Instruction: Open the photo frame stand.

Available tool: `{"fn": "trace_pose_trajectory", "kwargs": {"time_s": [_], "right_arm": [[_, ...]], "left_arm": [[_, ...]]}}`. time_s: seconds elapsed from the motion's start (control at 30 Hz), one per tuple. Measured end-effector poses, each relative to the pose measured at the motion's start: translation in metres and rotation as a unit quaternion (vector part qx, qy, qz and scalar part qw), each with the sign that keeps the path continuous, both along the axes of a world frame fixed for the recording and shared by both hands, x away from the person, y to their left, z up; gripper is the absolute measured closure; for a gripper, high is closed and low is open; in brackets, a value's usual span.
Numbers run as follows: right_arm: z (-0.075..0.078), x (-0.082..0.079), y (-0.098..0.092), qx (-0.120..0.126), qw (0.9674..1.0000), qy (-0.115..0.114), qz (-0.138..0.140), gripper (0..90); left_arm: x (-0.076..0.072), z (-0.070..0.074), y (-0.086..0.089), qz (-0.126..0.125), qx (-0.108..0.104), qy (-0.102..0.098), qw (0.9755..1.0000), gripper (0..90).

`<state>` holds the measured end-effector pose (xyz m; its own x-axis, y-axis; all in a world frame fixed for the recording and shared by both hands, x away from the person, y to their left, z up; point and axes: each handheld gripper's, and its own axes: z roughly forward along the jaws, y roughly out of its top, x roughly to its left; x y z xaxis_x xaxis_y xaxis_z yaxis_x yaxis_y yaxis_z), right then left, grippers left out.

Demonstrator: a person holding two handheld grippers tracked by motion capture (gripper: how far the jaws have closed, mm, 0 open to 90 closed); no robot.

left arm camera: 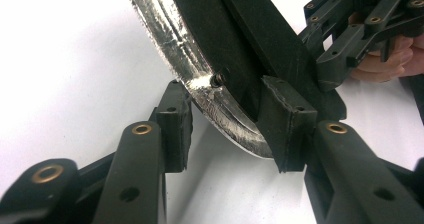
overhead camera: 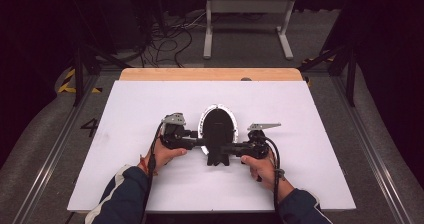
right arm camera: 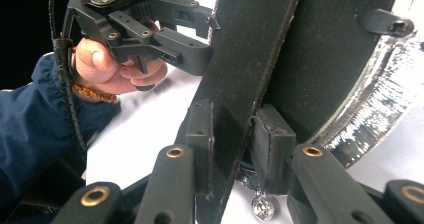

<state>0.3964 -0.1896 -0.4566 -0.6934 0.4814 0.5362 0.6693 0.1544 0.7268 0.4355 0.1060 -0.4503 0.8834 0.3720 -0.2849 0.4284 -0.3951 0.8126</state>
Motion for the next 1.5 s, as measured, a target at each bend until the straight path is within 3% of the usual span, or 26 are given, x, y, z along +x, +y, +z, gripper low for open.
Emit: {"fn": "trace_pose_trajectory", "kwargs": {"time_s": [0.2, 0.33, 0.37, 0.5, 0.8, 0.83, 0.87, 0.9, 0.97, 1.07, 1.17, 1.33, 1.5], "right_arm": [[0.005, -0.001, -0.002, 0.005, 0.9999, -0.008, -0.005, 74.6], [0.012, -0.003, -0.002, 0.002, 0.9998, -0.017, -0.004, 75.1], [0.012, -0.003, -0.002, 0.002, 0.9998, -0.017, -0.004, 75.1], [0.022, -0.005, -0.002, -0.011, 0.9993, -0.036, -0.001, 75.6], [0.024, -0.009, -0.001, -0.035, 0.9982, -0.049, 0.003, 76.9], [0.024, -0.009, -0.001, -0.037, 0.9981, -0.049, 0.002, 76.9], [0.024, -0.009, -0.001, -0.040, 0.9979, -0.050, 0.001, 77.1], [0.024, -0.009, -0.002, -0.039, 0.9980, -0.050, 0.000, 77.1], [0.024, -0.009, -0.002, -0.039, 0.9980, -0.050, 0.000, 77.1], [0.024, -0.009, -0.002, -0.043, 0.9977, -0.052, -0.003, 77.0], [0.025, -0.009, -0.002, -0.046, 0.9974, -0.056, -0.005, 76.9], [0.026, -0.010, -0.003, -0.050, 0.9969, -0.060, -0.011, 77.1], [0.029, -0.011, -0.001, -0.053, 0.9961, -0.070, -0.009, 77.0]], "left_arm": [[-0.005, 0.008, -0.005, 0.019, 0.014, -0.043, 0.9988, 60.6], [-0.009, 0.014, -0.009, 0.037, 0.027, -0.077, 0.9959, 62.4], [-0.009, 0.014, -0.009, 0.037, 0.027, -0.077, 0.9959, 63.6], [-0.013, 0.021, -0.010, 0.050, 0.037, -0.112, 0.9917, 67.4], [-0.018, 0.018, -0.008, 0.043, 0.027, -0.111, 0.9925, 69.8], [-0.018, 0.015, -0.009, 0.033, 0.032, -0.102, 0.9937, 69.7], [-0.019, 0.013, -0.010, 0.030, 0.038, -0.104, 0.9934, 69.3], [-0.021, 0.011, -0.012, 0.027, 0.053, -0.118, 0.9912, 68.4], [-0.022, 0.011, -0.014, 0.025, 0.060, -0.125, 0.9900, 67.4], [-0.021, 0.009, -0.014, 0.025, 0.052, -0.119, 0.9912, 67.1], [-0.021, 0.009, -0.015, 0.027, 0.055, -0.123, 0.9905, 66.5], [-0.022, 0.012, -0.018, 0.045, 0.066, -0.145, 0.9861, 69.5], [-0.021, 0.012, -0.019, 0.078, 0.083, -0.177, 0.9776, 73.4]]}}
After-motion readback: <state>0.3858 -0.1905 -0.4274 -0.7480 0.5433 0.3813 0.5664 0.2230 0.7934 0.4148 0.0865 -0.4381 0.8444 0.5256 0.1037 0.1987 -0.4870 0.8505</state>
